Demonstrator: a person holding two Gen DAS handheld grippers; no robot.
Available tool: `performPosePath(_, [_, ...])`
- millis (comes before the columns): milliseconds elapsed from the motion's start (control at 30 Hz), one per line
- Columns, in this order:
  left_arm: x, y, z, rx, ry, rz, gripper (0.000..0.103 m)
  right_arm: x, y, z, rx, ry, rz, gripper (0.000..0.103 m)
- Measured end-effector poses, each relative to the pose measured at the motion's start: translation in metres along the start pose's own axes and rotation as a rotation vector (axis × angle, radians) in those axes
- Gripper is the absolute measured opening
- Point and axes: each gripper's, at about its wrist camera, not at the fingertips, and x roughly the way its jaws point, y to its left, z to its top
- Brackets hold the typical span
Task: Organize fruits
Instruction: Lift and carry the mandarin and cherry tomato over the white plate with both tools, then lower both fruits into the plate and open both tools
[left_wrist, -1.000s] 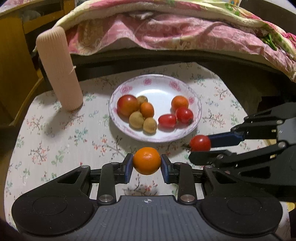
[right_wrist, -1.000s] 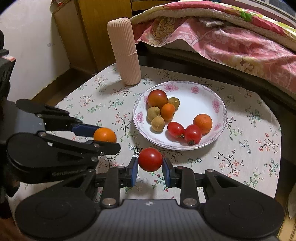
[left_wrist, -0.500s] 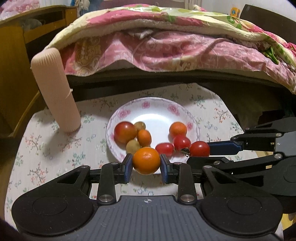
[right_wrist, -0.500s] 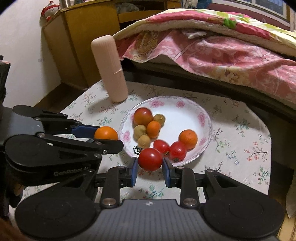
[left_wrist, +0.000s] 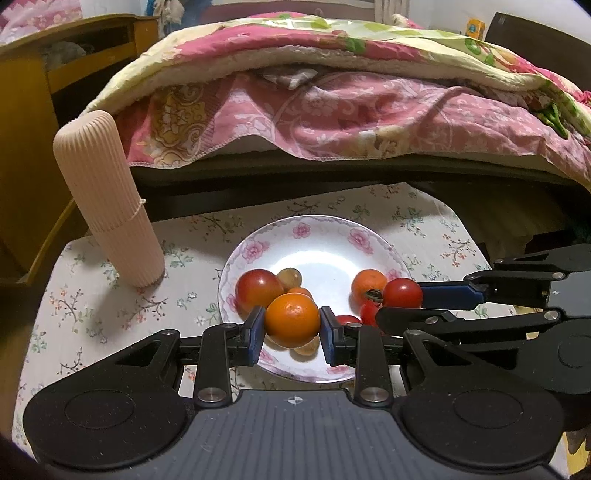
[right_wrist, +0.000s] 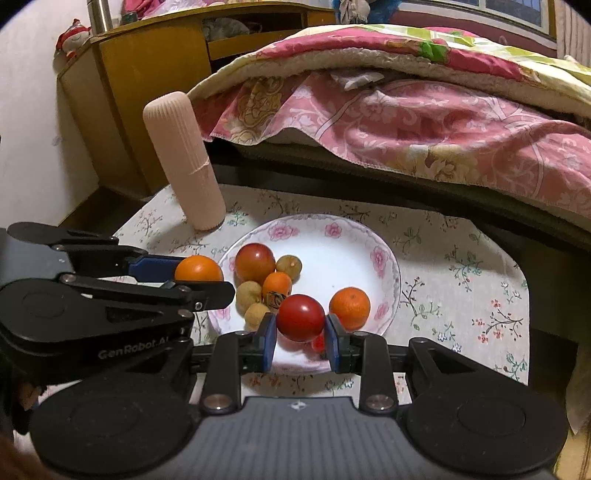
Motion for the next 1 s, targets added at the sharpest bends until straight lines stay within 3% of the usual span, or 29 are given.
performPosePath(1000, [0.040, 0.005, 0.005, -0.032, 0.048, 0.021, 0.037, 0.035, -0.008, 0.009, -0.023, 0.002, -0.081, 0.031])
